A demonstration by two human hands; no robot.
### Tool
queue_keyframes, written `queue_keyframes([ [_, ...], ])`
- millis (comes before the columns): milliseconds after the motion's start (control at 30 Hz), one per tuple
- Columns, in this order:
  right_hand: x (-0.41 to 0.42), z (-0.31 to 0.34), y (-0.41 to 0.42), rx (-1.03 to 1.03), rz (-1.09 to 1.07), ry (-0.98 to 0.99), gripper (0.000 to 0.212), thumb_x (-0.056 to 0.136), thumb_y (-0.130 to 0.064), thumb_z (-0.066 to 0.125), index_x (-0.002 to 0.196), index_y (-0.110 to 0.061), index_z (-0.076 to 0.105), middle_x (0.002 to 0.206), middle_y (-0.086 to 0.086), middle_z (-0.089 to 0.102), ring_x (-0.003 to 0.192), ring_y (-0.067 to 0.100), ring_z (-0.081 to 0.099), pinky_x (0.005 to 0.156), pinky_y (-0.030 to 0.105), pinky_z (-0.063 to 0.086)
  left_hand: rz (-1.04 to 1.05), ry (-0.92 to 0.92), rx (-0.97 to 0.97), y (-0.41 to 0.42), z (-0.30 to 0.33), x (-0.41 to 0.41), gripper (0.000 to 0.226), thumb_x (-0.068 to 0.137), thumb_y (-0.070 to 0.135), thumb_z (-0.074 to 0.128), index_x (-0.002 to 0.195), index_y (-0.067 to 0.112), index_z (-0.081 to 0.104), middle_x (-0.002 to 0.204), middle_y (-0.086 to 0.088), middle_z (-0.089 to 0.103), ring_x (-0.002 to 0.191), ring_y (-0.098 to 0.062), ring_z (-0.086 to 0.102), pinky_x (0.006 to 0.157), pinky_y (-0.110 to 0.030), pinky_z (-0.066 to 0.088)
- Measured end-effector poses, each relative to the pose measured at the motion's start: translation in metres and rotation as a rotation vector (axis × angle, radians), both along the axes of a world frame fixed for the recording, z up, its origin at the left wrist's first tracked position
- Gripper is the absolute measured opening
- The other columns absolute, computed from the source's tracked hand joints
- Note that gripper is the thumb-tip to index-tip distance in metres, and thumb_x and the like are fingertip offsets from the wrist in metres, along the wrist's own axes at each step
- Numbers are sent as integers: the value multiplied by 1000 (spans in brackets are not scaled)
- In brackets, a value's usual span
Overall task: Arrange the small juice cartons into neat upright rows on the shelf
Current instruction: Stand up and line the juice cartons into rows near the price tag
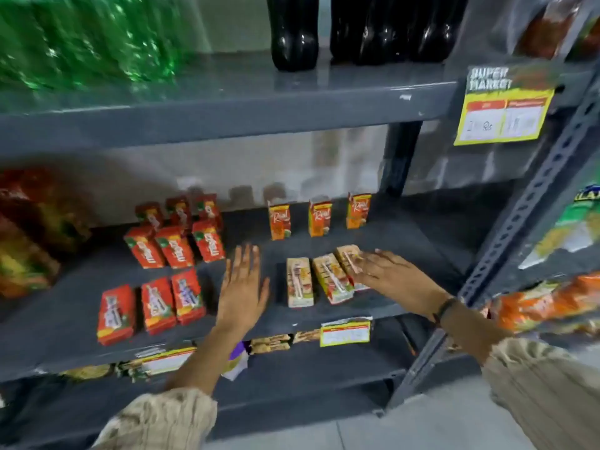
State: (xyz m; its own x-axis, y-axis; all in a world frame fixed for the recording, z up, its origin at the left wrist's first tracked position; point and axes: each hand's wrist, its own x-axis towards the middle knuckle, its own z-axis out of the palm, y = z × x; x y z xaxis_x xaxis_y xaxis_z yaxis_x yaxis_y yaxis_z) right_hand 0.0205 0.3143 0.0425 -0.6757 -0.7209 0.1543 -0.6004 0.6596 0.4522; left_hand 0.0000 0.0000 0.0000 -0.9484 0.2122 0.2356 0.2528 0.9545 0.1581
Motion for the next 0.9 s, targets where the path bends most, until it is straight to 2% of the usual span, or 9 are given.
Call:
queue_keyframes([
  [67,-14,3,2,15,81,-74,53,50,0,67,99,-21,72,108,4,72,101,21,68,84,35,55,65,-82,60,0,-15,-10,72,84,43,14,142,1,18,152,-22,22,142,-35,15,116,-50,16],
  [133,-27,0,3,86,135,-99,53,51,-4,77,100,-22,69,108,2,72,102,21,67,80,32,57,102,-131,65,-4,-31,-16,76,81,46,12,141,1,21,152,-22,22,142,-34,15,116,-51,16],
  [333,-60,-4,8,123,252,-134,55,67,-13,78,114,-27,52,120,-2,66,114,19,60,88,33,51,101,-144,53,-4,-42,-21,81,77,53,5,141,7,25,153,-13,25,143,-26,15,117,-45,10],
  [400,-68,0,8,105,279,-132,52,67,-12,76,109,-25,47,115,0,67,110,19,61,83,33,53,103,-143,62,-4,-41,-20,80,78,53,5,142,9,24,153,-11,25,143,-24,14,117,-43,9],
  [467,-69,9,8,-7,183,-155,49,62,-18,78,103,-23,51,105,1,69,98,21,65,72,30,50,101,-137,65,-5,-43,-20,79,78,53,6,142,10,24,153,-11,25,143,-23,14,118,-43,9],
  [600,-66,17,12,-857,-343,-307,61,66,-35,79,115,-22,46,104,3,68,90,23,66,67,29,50,94,-124,67,-6,-44,-21,78,80,53,7,142,10,25,153,-10,26,143,-23,16,118,-43,10],
  [667,-64,12,12,-1127,-515,-288,67,67,-31,79,123,-22,43,108,8,69,92,28,66,73,36,54,96,-127,62,-6,-44,-21,78,79,53,7,142,11,24,153,-9,25,143,-22,15,118,-42,10],
  [800,-62,1,7,-1066,-676,-341,66,72,-35,74,127,-23,40,115,14,64,101,36,63,79,41,54,90,-124,56,-7,-44,-21,77,80,53,6,142,12,24,153,-9,25,143,-23,16,118,-42,9],
  [900,-65,21,1,-935,-770,-329,80,71,-58,68,133,-19,37,123,16,57,108,37,59,83,43,51,88,-123,55,-7,-45,-21,76,80,52,7,142,12,25,153,-9,26,143,-23,16,117,-42,10],
])
